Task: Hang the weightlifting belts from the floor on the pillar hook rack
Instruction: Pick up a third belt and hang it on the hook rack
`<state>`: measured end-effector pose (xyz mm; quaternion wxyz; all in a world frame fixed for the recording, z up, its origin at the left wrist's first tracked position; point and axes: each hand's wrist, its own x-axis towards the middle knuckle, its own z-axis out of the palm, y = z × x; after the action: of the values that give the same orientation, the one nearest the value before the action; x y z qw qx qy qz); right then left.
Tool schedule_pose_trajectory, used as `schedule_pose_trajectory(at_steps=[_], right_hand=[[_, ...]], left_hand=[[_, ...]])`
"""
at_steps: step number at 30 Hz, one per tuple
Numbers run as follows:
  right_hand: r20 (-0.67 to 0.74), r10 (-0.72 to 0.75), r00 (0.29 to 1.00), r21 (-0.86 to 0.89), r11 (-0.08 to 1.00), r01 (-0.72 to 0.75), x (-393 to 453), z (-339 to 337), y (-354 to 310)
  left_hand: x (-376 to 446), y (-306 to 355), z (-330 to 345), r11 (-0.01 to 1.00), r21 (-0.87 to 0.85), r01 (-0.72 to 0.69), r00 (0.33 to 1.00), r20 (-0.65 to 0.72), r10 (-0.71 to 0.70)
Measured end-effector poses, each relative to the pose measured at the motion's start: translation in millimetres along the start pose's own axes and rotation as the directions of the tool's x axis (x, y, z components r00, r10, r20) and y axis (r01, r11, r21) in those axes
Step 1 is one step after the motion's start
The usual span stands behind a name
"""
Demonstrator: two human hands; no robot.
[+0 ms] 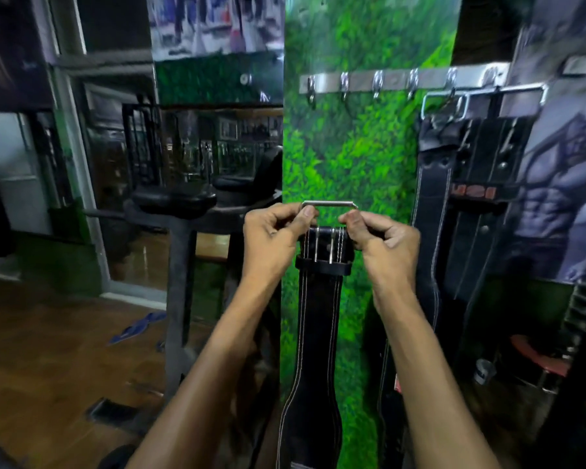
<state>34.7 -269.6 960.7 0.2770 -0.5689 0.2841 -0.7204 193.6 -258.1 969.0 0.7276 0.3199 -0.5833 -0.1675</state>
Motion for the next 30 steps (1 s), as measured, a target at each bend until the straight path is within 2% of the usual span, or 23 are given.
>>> schedule_pose_trajectory(at_steps=[3,7,12,15,20,26,30], right_hand=[[-0.033,-0.082,0.996,-0.026,0.996,0.081,37.6,-4.8,-13.1],[-0.119,-0.226,0.967,-0.135,0.968,0.209,85.3,-8.1,-40.0],[-0.232,-0.376,0.897,-0.391,0.881,0.268,141.4,-19.2,-72.5],[-0.255,-0.439,0.862,-0.525,0.811,0.257,171.5,-25.9,-81.1],[-0.271,-0.434,0.859,-0.680,0.718,0.148,198.3,-32.0,-85.7],[-0.263,-0.421,0.868,-0.727,0.678,0.108,210.3,-32.0,-76.3],[-0.234,-0.398,0.887,-0.760,0.644,0.089,213.8,-32.6,-74.3]], left_hand=[[34.5,5.0,20.9,0.998,-0.009,-0.056,0.998,-0.017,0.056],[82.3,18.5,53.4,0.986,0.062,-0.156,0.985,-0.063,0.160],[139.5,38.1,102.4,0.948,0.205,-0.242,0.963,-0.065,0.260],[173.6,43.8,126.9,0.921,0.312,-0.233,0.965,-0.040,0.258],[199.9,46.5,155.1,0.861,0.460,-0.215,0.974,0.038,0.223],[207.8,36.5,168.6,0.868,0.468,-0.164,0.985,0.031,0.169],[207.6,31.2,165.0,0.859,0.480,-0.181,0.983,0.055,0.176]])
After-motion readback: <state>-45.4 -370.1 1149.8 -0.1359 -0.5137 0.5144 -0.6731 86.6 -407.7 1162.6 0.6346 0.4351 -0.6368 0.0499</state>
